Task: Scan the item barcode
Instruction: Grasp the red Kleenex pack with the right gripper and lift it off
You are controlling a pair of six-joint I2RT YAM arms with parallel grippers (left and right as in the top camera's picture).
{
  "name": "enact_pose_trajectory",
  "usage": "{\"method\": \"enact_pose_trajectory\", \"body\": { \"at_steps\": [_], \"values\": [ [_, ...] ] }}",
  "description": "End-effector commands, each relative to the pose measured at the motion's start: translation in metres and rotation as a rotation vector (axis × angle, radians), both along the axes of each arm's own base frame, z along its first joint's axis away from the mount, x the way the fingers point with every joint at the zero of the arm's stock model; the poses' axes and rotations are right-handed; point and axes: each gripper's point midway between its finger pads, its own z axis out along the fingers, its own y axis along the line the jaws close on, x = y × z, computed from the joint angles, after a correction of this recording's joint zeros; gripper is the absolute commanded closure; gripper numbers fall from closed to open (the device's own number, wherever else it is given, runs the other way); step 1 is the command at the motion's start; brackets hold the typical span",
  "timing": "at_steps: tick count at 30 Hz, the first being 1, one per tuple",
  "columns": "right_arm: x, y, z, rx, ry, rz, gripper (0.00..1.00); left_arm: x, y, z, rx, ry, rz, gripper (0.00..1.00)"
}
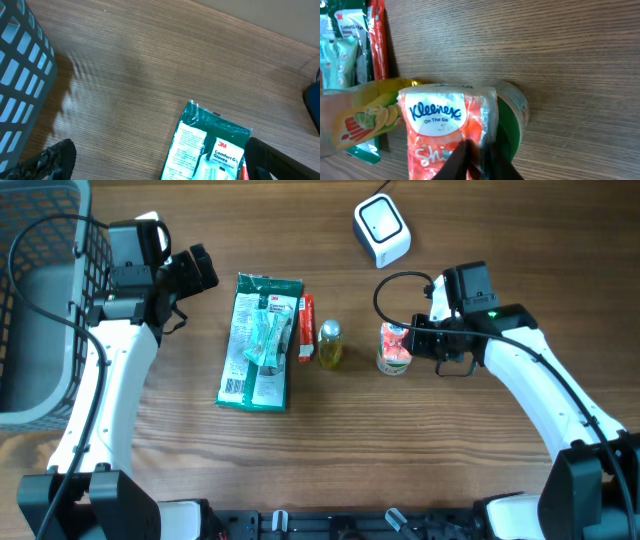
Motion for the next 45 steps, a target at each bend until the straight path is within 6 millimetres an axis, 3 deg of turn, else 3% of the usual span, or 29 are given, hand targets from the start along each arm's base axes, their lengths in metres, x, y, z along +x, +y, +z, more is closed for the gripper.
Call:
{"method": "enact_pose_trajectory", "body": {
  "at_steps": [1,12,14,16,17,20,23,26,31,35,40,45],
  "values": [
    [-0.009,-0.004,-0.012,-0.019,0.038,-0.013,0.86,0.001,0.003,0.003,0.013,-0.008,0.004,0.00],
    [-0.012,-0.001,-0.011,-0.004,0.050,-0.011,0.81,0.001,0.003,0.003,0.013,-0.008,0.004,0.00],
    [-0.011,-0.001,-0.011,-0.003,0.050,-0.012,0.96,0.001,0.003,0.003,0.013,-0.008,0.004,0.00],
    [-0.008,0.004,-0.004,0.040,0.038,-0.012,0.96,0.001,0.003,0.003,0.013,-0.008,0.004,0.00],
    [-0.006,0.010,0.005,0.084,0.018,0.021,0.96,0.001,0.003,0.003,0.013,-0.008,0.004,0.00],
    [-0.002,0.025,0.057,0.309,-0.085,0.117,0.96,0.001,0.003,0.003,0.013,-0.008,0.004,0.00],
    [-0.006,0.016,0.110,0.535,-0.170,0.128,0.96,0.001,0.003,0.003,0.013,-0.008,0.004,0.00],
    [-0.022,0.009,0.162,0.817,-0.270,0.244,0.96,0.001,0.003,0.003,0.013,-0.008,0.004,0.00],
    [-0.048,0.011,0.204,1.092,-0.371,0.410,0.96,0.001,0.003,0.003,0.013,-0.008,0.004,0.00],
    [-0.048,0.011,0.198,1.087,-0.358,0.398,0.96,0.001,0.003,0.003,0.013,-0.008,0.004,0.00],
    [-0.035,0.007,0.168,0.929,-0.323,0.313,0.96,0.001,0.003,0.003,0.013,-0.008,0.004,0.00],
    [-0.010,-0.030,0.128,0.692,-0.276,0.099,0.96,0.001,0.003,0.003,0.013,-0.008,0.004,0.00]
  ]
}}
